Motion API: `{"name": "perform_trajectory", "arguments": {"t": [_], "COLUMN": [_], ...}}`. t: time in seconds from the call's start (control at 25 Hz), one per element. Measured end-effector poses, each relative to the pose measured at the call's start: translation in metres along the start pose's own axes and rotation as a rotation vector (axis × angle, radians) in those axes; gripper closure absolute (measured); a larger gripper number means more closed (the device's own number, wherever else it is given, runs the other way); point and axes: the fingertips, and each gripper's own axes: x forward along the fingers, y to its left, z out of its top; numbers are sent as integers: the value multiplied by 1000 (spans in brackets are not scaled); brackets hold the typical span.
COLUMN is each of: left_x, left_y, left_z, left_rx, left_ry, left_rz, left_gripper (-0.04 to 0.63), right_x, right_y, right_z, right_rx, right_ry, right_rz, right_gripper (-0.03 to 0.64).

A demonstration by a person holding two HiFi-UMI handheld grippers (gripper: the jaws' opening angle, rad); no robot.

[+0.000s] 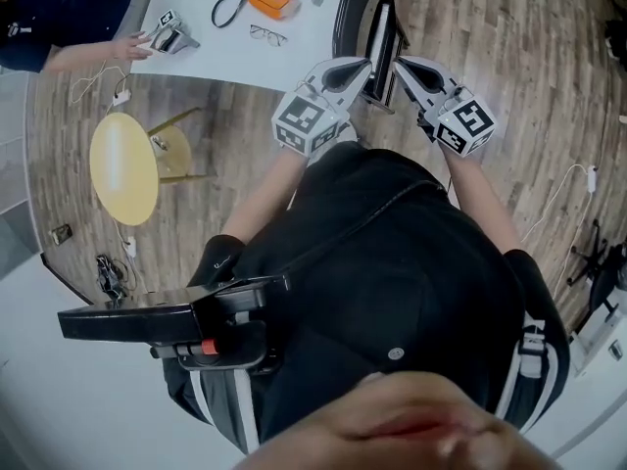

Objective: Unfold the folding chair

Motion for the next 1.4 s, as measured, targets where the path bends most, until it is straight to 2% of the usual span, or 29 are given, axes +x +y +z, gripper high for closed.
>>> {"name": "perform_trajectory", "arguments": {"t": [0.32,0.52,0.8,0.88,0.96,1.08,1.32,1.4], "left_x": [11,28,53,65,78,96,121,125], "left_y": [83,123,176,191,200,208,220,221], "left_z": [-24,-52,-110,-126,-141,-163,-193,-201], "left_rx": [-42,-85,-190,-227,-280,-373,-468,-479], "left_ry": [85,157,358,443,530,634,788,822], "left_rz": [-1,75,218,247,246,224,215,220], "left_gripper": [591,591,585,541,470,406,392,393], "right_x": [61,78,90,88,84,77,59,53], "right_y": [-49,-74,-101,-107,-109,-111,-126,-132], "right_z": [-24,-43,-76,-81,-85,-91,-98,-99], "right_rx": [52,87,137,156,169,190,225,232], "right_ry": [47,59,121,126,132,139,134,133], "right_rz": [-128,-175,-181,-181,-178,-172,-186,-199], "right_gripper": [607,607,607,607,607,607,607,607]}}
